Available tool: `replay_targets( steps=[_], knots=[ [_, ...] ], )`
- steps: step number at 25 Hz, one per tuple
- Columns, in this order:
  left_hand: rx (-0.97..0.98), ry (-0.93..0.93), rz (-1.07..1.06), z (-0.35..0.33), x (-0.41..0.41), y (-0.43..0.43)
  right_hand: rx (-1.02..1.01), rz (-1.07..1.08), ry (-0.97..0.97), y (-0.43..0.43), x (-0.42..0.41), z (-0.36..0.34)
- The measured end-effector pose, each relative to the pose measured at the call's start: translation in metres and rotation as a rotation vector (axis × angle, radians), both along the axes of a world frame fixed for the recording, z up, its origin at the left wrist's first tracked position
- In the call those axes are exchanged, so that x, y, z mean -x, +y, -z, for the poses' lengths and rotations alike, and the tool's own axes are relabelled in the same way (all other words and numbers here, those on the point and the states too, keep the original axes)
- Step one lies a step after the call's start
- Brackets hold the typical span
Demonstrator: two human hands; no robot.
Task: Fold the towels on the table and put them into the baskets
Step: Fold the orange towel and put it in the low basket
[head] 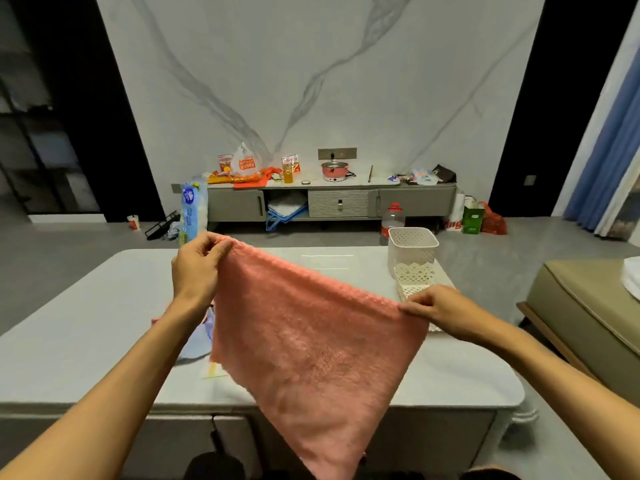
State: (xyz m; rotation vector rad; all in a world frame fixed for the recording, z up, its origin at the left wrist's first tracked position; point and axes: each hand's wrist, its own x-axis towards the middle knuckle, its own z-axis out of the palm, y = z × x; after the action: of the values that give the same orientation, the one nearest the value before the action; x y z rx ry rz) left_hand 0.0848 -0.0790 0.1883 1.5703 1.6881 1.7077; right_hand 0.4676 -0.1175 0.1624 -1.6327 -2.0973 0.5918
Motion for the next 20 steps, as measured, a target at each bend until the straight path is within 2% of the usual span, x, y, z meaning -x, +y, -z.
replay_targets(
  steps=[3, 5, 9, 13, 17, 20],
  knots=[
    [-0.025, 0.04, -0.025, 0.002, -0.002, -0.006, -0.248, 0.132, -0.151, 0.002, 0.0, -0.007],
    [-0.043, 0.034, -0.022, 0.0, -0.005, -0.008, -0.284, 0.217, -0.21, 0.003, 0.0, -0.014],
    [-0.062, 0.064, -0.005, -0.003, -0.01, -0.01, -0.189, 0.416, -0.257, 0.01, 0.001, -0.023],
    [-0.08, 0.113, 0.013, -0.009, -0.012, -0.01, -0.141, 0.573, -0.165, 0.016, 0.002, -0.025],
    [-0.097, 0.167, 0.022, -0.014, -0.018, -0.01, 0.009, 0.599, -0.105, 0.026, -0.003, -0.022],
    [-0.109, 0.194, 0.009, -0.018, -0.019, -0.006, 0.126, 0.51, -0.063, 0.029, -0.008, -0.024]
  ],
)
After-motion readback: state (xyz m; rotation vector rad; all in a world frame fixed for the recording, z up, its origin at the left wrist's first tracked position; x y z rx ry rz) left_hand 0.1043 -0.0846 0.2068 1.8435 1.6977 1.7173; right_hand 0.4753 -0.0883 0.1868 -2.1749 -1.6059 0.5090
